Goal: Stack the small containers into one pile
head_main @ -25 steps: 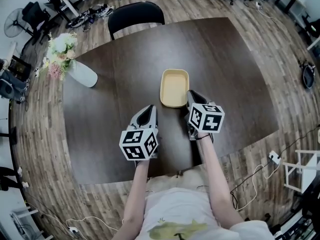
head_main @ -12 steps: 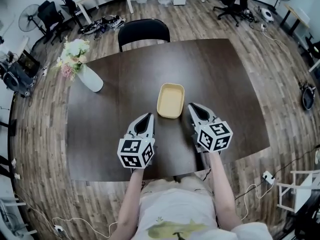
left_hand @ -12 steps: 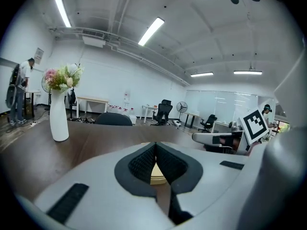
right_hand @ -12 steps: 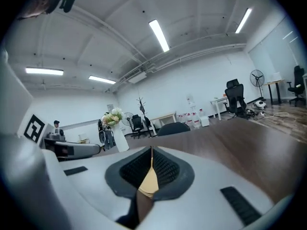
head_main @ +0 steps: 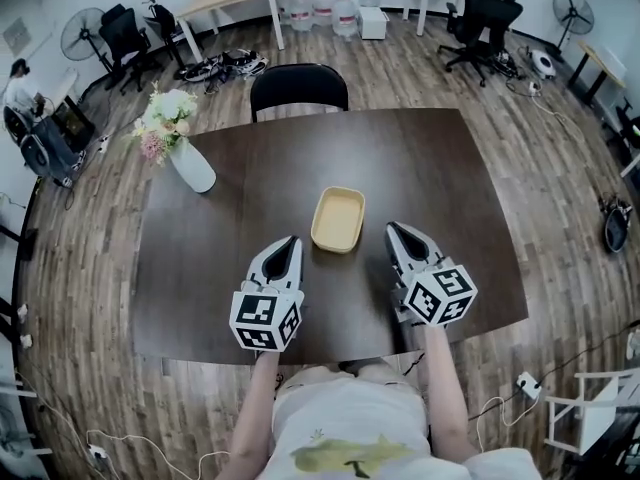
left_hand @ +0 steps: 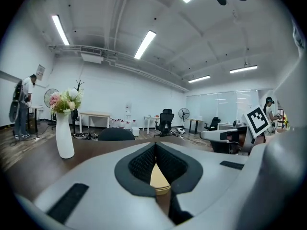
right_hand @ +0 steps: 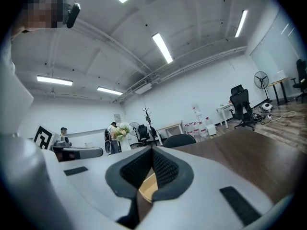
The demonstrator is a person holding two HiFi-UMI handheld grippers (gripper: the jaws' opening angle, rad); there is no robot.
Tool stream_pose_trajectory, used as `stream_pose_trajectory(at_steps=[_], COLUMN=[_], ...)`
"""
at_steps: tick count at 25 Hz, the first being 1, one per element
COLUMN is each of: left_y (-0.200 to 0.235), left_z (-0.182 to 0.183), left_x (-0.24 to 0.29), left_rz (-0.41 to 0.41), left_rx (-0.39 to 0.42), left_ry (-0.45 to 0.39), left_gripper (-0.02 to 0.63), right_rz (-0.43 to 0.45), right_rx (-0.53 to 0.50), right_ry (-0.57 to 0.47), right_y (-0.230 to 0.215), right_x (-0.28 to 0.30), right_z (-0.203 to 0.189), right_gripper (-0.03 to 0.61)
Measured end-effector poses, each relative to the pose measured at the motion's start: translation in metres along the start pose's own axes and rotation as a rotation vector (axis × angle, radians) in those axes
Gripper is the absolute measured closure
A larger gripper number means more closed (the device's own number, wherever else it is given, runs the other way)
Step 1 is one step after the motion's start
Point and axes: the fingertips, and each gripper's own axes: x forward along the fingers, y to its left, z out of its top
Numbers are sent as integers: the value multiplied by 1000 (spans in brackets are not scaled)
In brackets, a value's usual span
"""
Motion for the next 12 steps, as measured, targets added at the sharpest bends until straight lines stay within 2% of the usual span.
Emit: stream_pose_trajectory(at_steps=[12], left_y=[12], left_z=[15], left_x=[-24], left_rz=[87], left_rx=[-10], left_ry=[-74], left_gripper=[589], right_rz=[25], right_rx=[-44], right_ry=[-37], right_y=[7], right_x=[-12], right_z=[16], right_gripper=[557])
